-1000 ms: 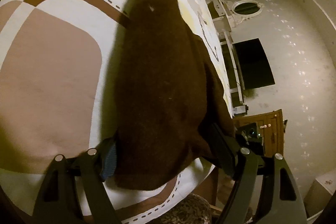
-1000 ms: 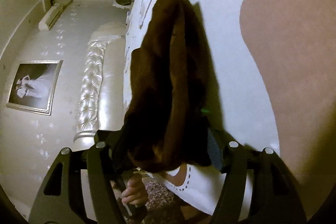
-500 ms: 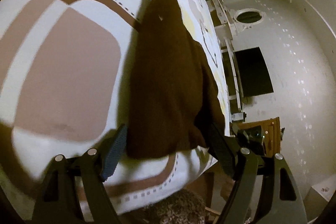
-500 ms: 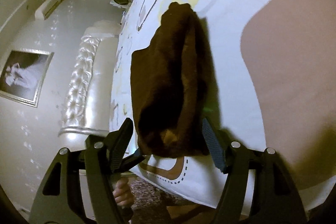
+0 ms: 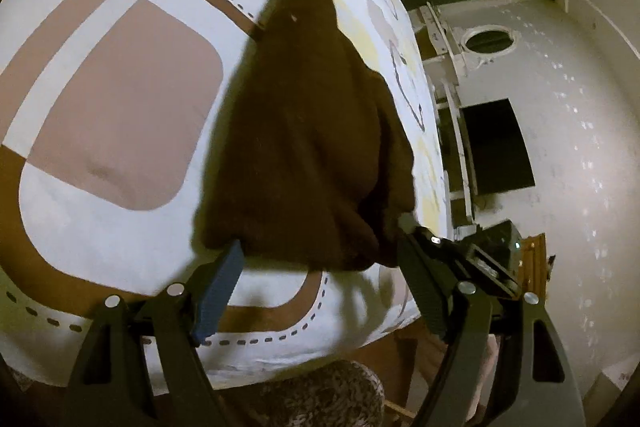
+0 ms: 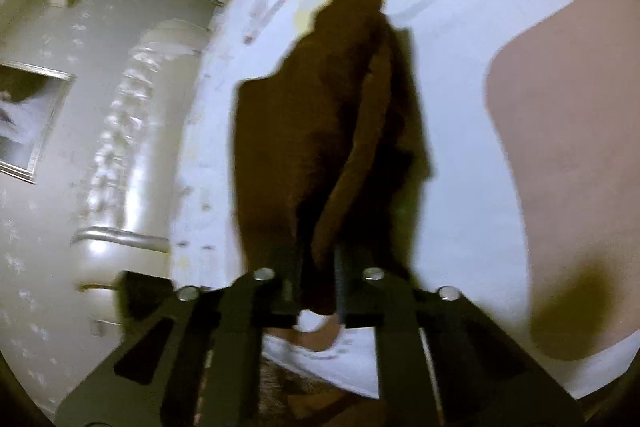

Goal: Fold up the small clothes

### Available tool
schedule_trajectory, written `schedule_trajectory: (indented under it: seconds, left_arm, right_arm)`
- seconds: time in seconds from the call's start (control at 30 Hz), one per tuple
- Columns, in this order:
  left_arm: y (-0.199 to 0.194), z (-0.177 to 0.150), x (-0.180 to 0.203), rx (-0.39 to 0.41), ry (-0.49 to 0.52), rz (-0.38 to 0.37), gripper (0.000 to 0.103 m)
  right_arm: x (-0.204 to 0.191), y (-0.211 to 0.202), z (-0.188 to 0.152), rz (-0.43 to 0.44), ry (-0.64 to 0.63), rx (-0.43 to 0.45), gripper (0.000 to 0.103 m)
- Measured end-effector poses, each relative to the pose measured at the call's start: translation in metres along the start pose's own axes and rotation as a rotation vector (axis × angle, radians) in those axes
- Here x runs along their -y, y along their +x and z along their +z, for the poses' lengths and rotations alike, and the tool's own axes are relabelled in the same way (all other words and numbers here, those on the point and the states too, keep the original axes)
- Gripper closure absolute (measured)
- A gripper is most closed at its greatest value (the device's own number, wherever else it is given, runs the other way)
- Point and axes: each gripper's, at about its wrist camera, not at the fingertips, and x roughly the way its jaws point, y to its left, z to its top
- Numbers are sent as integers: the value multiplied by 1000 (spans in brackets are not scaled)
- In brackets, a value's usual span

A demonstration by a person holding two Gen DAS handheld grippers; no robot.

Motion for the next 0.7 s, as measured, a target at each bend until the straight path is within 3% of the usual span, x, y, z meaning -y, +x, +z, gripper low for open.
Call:
schedule_trajectory:
  seconds: [0.1,0.17,0.23,0.33,0.37,0.43,0.53,0.6,0.7]
  left_arm:
    - [-9,1,-7,38,4,27,26]
    - [-14,2,-12,60,-15,32,26]
    - [-20,5,-20,99,-33,53,26]
    - [-23,10,-27,114,-46,71,26]
    - [-20,11,-28,106,-46,83,26]
    - [-20,11,-35,91,-67,82,26]
    - [-20,10,-33,85,-60,63,26]
    - [-17,10,-26,75,-19,49,26]
    - [-6,10,-21,8,15,0,26]
  right_arm:
    - [10,-3,-1,236,118,-23,94]
    - [22,0,-4,332,168,-55,94]
    - [36,1,-6,267,168,-58,94]
    - [73,9,-14,81,193,-77,95]
    - [79,9,-16,73,193,-77,101]
    - [86,7,-17,108,210,-67,99]
    - [79,-2,-14,111,181,-55,76]
    - [76,-13,-13,106,155,-18,48]
    - [70,-24,-9,83,118,32,36]
